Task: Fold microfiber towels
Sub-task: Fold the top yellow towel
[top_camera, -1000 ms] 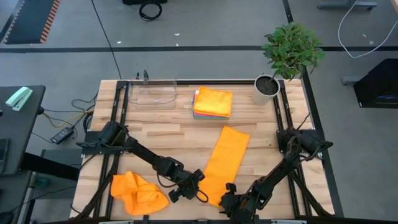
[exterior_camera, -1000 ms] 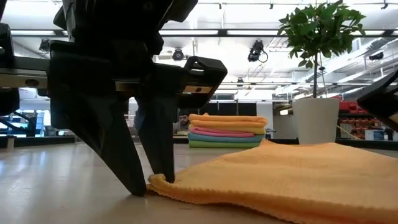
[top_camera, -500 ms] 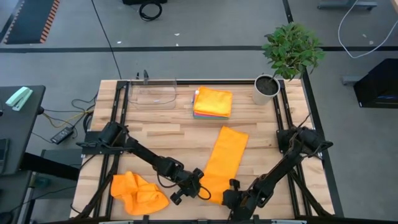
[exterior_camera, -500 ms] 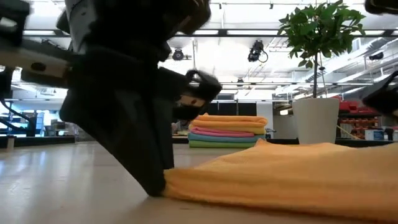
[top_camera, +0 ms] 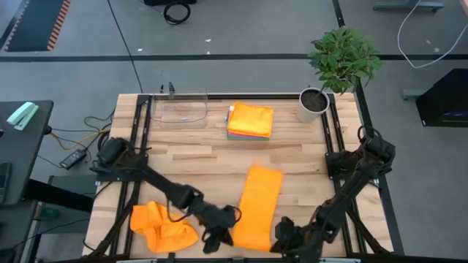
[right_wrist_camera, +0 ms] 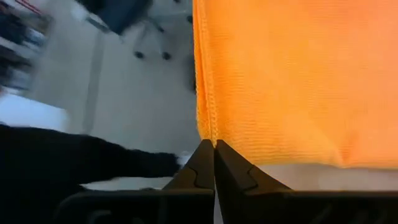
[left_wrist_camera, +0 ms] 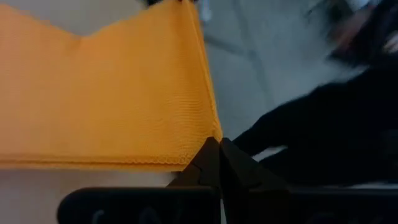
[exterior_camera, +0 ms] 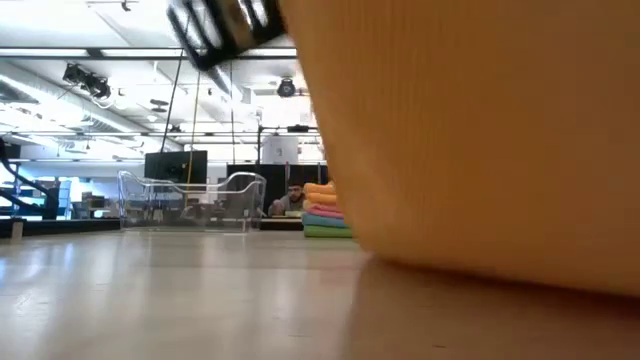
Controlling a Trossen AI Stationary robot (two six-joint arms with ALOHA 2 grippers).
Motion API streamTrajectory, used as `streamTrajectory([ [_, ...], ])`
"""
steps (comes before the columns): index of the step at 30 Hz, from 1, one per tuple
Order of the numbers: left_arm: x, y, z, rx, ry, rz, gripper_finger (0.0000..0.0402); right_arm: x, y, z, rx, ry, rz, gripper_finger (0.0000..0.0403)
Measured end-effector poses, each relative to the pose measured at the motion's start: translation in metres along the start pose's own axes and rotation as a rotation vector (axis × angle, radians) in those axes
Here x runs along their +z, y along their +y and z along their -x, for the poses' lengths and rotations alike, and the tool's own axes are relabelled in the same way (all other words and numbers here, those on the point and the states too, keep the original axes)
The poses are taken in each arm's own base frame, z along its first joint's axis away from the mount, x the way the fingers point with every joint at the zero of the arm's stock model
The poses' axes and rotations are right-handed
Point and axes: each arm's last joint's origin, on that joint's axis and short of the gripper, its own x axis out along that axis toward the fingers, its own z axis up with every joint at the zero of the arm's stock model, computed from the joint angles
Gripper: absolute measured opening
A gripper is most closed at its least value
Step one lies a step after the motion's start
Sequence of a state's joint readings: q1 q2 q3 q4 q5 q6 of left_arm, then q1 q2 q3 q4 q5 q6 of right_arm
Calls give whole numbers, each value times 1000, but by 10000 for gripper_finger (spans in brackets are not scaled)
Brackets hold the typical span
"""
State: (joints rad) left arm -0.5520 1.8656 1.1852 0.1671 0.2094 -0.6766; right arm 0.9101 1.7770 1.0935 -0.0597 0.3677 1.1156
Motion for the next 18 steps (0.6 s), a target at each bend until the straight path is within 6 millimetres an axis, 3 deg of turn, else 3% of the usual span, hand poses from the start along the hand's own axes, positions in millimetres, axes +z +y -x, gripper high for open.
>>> streamTrajectory([
  [5, -10, -37, -6, 10, -112, 130, 3, -14, 16, 9, 59, -93, -79, 4],
  [8, -4, -39, -5, 114, -164, 179, 2, -13, 13, 18, -5, -127, -63, 4],
  [11, 9, -22, 1, 276, -166, 203, 1, 2, -4, 26, -147, -116, -54, 4],
  [18, 41, 42, 23, 526, -118, 140, 1, 56, -63, 37, -528, -54, -4, 4],
])
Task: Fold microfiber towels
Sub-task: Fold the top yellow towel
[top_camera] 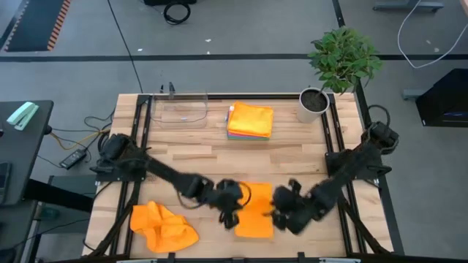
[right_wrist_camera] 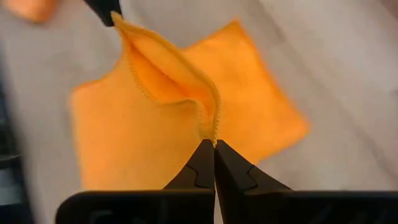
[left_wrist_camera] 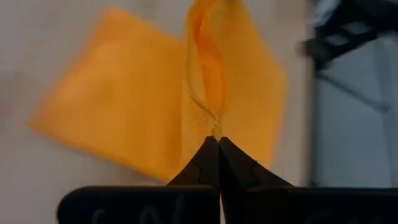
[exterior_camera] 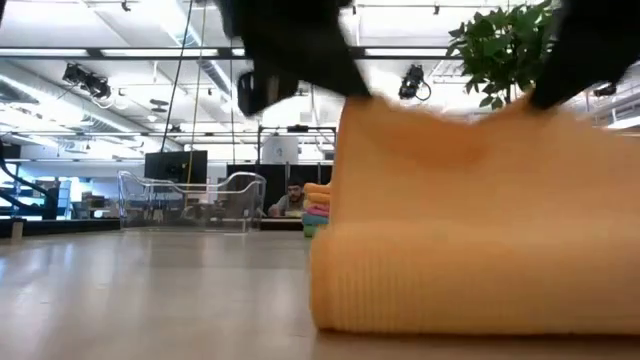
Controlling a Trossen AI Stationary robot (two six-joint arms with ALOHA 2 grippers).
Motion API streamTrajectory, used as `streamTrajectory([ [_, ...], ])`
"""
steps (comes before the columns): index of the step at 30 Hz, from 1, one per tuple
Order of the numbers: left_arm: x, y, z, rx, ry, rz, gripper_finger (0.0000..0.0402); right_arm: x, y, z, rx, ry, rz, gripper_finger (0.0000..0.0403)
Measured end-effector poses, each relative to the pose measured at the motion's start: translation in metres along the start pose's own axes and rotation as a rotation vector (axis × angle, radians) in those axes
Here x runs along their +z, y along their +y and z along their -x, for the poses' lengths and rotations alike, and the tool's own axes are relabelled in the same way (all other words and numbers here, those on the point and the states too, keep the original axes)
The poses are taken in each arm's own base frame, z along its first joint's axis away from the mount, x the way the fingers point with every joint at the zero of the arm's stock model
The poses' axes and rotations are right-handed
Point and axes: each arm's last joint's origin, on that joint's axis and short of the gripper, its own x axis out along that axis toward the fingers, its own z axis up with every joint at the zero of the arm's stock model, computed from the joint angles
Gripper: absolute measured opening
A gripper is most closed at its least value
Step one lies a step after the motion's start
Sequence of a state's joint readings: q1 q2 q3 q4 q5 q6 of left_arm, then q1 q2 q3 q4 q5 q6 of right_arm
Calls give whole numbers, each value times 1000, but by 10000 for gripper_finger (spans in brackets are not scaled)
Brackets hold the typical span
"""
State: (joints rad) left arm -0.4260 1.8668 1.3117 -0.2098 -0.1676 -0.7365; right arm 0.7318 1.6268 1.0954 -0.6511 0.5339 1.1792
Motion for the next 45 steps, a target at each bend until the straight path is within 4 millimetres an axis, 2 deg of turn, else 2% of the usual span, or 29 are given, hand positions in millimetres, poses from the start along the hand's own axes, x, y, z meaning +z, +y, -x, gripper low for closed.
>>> streamTrajectory([
  [5, 18, 41, -6, 77, 90, -50, 1, 30, -29, -34, -45, 81, 25, 4],
  [8, 18, 61, -10, 91, 119, -79, 2, 33, -50, -53, -69, 142, -13, 4],
  [10, 20, 70, -12, 91, 125, -88, 1, 34, -56, -59, -49, 173, -46, 4],
  [13, 21, 78, -13, 78, 141, -98, 2, 32, -50, -57, 3, 181, -55, 4],
  [17, 26, 76, -14, 20, 109, -135, 4, 26, -39, -48, 34, 207, -84, 4],
  [24, 24, 82, -32, 16, 92, -127, 4, 16, -49, -51, -43, 248, -147, 4],
  [28, 17, 88, -43, 37, 119, -121, 3, 17, -55, -55, -63, 239, -153, 4],
  [31, 19, 93, -48, 38, 111, -116, 4, 18, -58, -57, -74, 237, -159, 4],
  [35, 23, 105, -54, 55, 90, -95, 24, 20, -59, -58, -79, 235, -160, 5],
  [39, 29, 115, -54, 72, 81, -75, 44, 21, -62, -58, -94, 247, -188, 32],
  [45, 36, 127, -53, 95, 70, -51, 66, 24, -70, -48, -140, 264, -265, 106],
])
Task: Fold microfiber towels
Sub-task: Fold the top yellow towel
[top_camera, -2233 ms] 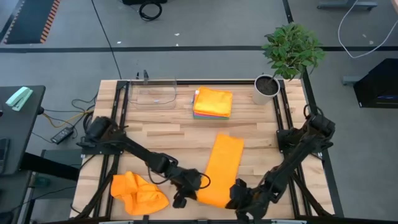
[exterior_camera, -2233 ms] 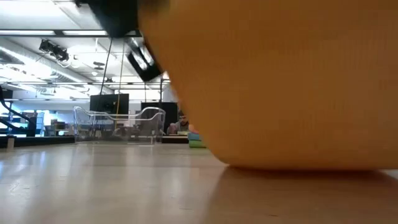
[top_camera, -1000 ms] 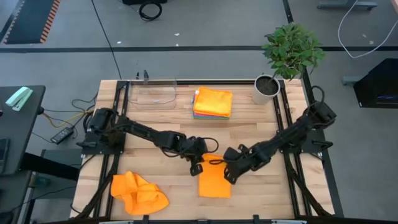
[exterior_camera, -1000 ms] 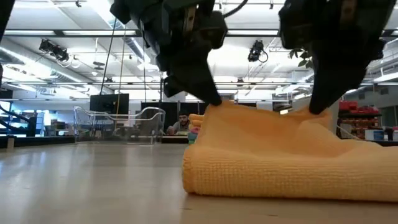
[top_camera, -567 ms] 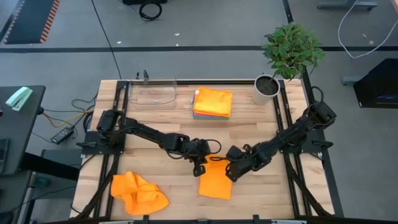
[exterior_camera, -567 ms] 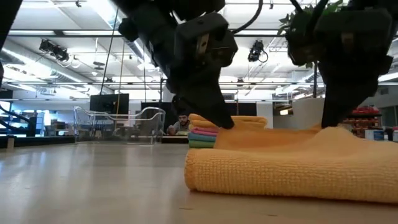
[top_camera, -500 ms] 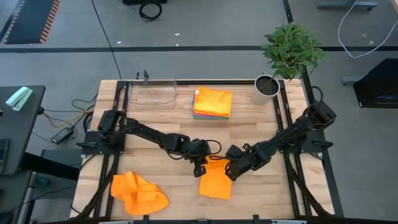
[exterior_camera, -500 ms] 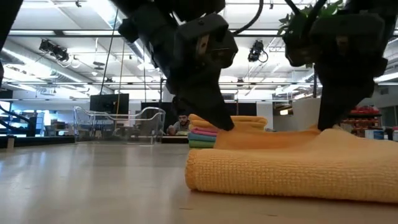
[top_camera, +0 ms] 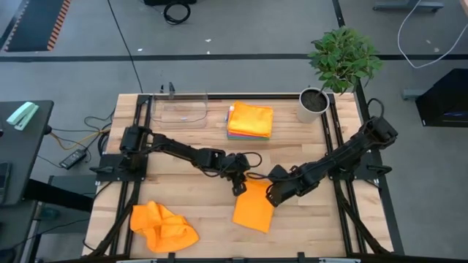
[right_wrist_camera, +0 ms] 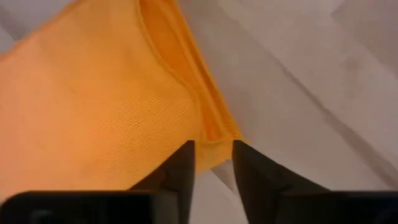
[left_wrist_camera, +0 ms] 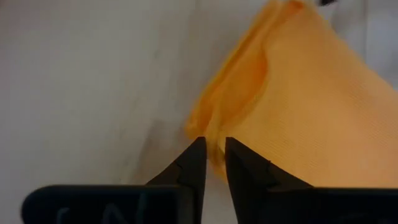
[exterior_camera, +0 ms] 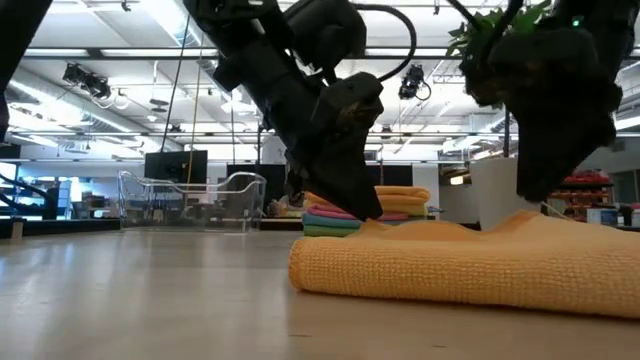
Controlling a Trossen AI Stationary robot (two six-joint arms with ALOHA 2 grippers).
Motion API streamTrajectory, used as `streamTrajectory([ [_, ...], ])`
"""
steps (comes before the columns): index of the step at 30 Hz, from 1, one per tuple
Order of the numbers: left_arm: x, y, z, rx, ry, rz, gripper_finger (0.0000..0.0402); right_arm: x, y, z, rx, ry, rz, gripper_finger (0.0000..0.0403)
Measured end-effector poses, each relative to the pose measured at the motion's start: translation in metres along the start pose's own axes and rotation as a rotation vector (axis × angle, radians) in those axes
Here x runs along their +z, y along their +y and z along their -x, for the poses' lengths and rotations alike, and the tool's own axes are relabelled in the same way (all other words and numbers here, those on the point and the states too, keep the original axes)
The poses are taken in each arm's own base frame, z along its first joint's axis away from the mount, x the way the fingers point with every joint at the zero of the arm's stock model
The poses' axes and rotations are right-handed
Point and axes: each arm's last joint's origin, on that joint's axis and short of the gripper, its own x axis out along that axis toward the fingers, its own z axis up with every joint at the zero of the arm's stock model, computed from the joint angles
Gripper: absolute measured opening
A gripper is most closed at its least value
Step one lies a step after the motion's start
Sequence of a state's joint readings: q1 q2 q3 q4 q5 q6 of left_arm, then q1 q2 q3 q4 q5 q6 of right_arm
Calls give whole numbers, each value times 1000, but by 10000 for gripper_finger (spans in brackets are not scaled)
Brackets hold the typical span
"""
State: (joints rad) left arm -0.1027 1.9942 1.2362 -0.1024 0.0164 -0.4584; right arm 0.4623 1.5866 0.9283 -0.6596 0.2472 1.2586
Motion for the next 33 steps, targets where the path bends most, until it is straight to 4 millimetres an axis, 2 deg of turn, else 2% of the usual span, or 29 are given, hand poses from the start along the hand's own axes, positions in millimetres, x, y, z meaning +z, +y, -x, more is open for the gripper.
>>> streamTrajectory([
  [3, 5, 7, 2, 12, -7, 17, 83, 1, -5, 15, 11, -23, -18, 142],
  [6, 16, 13, 16, 5, -47, 42, 101, -2, -6, 33, 62, -85, -65, 161],
  [9, 25, 13, 29, -6, -83, 78, 113, -8, -6, 44, 89, -128, -93, 151],
  [11, 26, 11, 35, -13, -82, 96, 119, -11, -6, 44, 95, -126, -94, 136],
  [17, 11, -17, 45, -107, 26, 132, 132, -8, 0, 35, 97, -143, -8, 122],
  [20, -2, -41, 45, -148, 56, 120, 134, -4, 8, 31, 151, -176, 103, 119],
  [22, -15, -59, 40, -162, 64, 91, 129, -1, 8, 23, 182, -153, 139, 99],
  [27, -50, -90, 15, -168, 97, 98, 98, -11, -16, -10, 242, -100, 133, 13],
  [30, -60, -96, 2, -182, 89, 92, 71, -19, -29, -24, 266, -61, 111, 8],
  [33, -65, -90, -7, -146, 116, 105, 41, -26, -40, -33, 251, -44, 72, 6],
])
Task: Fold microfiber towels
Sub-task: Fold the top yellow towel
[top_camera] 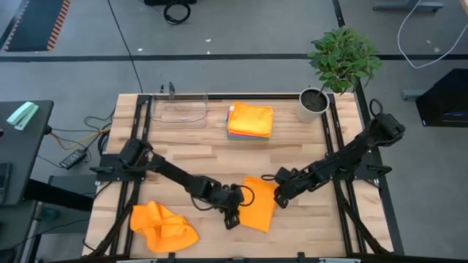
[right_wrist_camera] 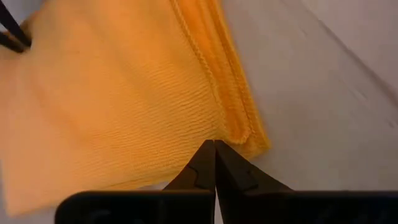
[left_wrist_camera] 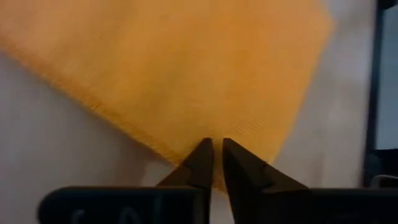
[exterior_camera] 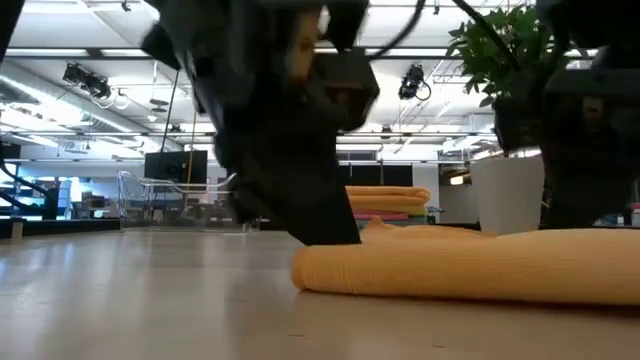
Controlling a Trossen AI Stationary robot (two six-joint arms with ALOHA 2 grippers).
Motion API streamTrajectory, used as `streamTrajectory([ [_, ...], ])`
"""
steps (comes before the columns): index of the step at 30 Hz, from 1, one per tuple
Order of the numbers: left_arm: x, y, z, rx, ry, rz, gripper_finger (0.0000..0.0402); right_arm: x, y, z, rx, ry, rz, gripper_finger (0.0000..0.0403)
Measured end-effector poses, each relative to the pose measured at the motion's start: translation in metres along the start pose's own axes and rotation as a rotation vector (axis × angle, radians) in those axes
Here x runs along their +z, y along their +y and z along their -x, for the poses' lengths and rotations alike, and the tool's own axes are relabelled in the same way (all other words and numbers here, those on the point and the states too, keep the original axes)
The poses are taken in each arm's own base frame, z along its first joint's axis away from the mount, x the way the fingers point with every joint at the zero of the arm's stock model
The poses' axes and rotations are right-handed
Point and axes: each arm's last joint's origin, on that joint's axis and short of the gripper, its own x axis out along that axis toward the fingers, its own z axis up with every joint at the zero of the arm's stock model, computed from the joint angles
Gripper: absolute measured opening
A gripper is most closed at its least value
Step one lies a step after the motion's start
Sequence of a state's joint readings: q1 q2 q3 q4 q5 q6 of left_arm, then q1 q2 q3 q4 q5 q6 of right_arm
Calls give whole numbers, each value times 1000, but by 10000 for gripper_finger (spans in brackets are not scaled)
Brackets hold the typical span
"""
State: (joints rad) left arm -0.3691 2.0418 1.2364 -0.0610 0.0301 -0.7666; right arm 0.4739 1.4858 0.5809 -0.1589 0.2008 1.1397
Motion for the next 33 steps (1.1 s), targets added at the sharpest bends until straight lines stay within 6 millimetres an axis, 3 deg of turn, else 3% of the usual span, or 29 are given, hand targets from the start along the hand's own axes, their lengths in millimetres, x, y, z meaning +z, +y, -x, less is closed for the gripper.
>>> streamTrajectory([
  [4, 10, 18, -4, 43, 9, -28, 9, -8, -4, -1, -6, 14, -48, 5],
  [7, 25, 41, 0, 95, 21, -58, 10, -12, 1, 0, 24, 8, -105, 4],
  [12, 59, 88, 37, 223, 31, -1, 40, -12, 23, 6, 153, -27, -224, 4],
  [15, 80, 94, 75, 200, -14, -7, 50, -9, 32, 11, 158, -47, -215, 4],
  [18, 84, 90, 105, 188, -24, -4, 54, -5, 36, 15, 126, -58, -189, 4],
  [22, 77, 71, 124, 167, -21, -30, 50, -1, 42, 21, 81, -84, -107, 4],
  [25, 57, 47, 118, 147, 49, -116, 50, 1, 50, 25, 95, -108, 121, 6],
  [28, 33, 15, 109, 108, 86, -370, 66, -4, 58, 31, 89, -137, 433, 22],
  [33, 2, -18, 87, 281, -14, -675, 118, -5, 63, 34, 63, -191, 744, 79],
])
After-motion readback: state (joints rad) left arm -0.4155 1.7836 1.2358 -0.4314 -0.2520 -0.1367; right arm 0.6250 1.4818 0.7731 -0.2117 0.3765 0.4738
